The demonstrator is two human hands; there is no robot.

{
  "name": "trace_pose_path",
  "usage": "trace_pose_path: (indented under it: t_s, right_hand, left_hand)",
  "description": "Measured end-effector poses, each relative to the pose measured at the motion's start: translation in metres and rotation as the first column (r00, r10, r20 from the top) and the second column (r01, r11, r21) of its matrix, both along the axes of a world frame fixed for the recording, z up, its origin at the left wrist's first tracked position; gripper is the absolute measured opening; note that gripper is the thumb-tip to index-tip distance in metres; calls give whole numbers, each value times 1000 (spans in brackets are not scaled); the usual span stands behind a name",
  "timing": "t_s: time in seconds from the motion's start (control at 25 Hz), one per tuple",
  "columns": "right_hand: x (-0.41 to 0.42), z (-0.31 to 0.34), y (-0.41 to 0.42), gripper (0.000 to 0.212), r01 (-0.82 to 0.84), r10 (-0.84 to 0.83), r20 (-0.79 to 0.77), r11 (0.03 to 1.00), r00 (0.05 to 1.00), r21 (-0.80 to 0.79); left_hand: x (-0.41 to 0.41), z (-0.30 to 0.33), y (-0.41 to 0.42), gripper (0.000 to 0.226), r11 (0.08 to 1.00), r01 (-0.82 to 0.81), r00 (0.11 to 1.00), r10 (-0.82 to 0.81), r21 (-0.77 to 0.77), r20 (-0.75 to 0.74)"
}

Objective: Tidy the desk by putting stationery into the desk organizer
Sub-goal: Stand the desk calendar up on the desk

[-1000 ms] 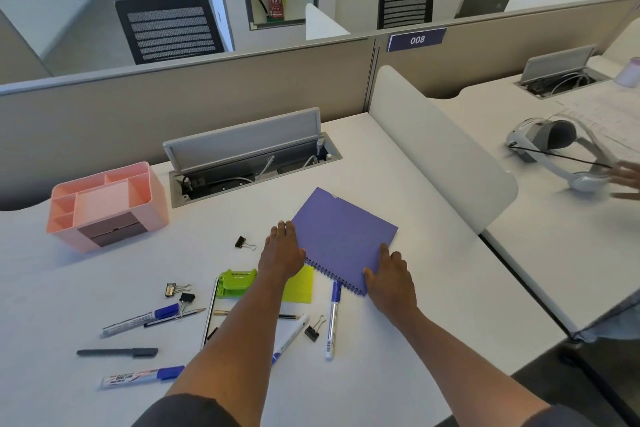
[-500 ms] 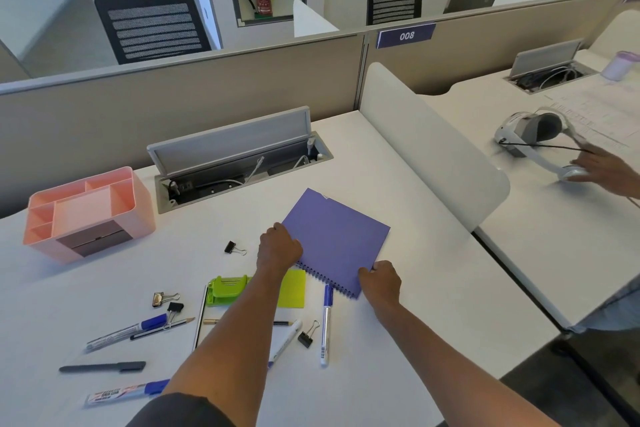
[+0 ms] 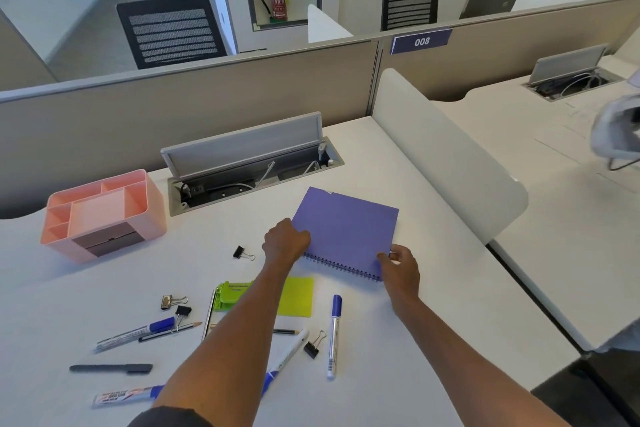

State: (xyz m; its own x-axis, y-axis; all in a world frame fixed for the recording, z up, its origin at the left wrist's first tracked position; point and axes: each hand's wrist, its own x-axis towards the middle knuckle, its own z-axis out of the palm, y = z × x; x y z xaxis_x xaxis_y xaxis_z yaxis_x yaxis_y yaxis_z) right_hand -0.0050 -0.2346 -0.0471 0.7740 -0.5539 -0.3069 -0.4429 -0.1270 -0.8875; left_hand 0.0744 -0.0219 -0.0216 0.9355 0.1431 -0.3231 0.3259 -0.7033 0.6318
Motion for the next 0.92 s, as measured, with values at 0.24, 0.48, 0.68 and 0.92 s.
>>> trace_pose_path:
  t_s: [0.24, 0.48, 0.68, 0.92]
  right_hand:
    - [42, 27, -22, 14, -60, 62, 114, 998, 992, -23]
    - [96, 53, -43, 36, -179, 195, 142, 977, 970, -117]
    - [132, 65, -64, 75, -333, 357, 94, 920, 929, -206]
    - [155, 71, -80, 52, -434, 508, 130, 822, 852, -369]
  left_hand:
    - [13, 31, -9, 16, 972, -109, 987, 130, -207, 94]
    - [40, 51, -9, 32, 833, -284, 940, 339, -475, 32]
    - [53, 63, -9, 23, 882, -170, 956, 256, -439, 145]
    - [70, 67, -5, 33, 894, -88, 971, 176, -439, 164]
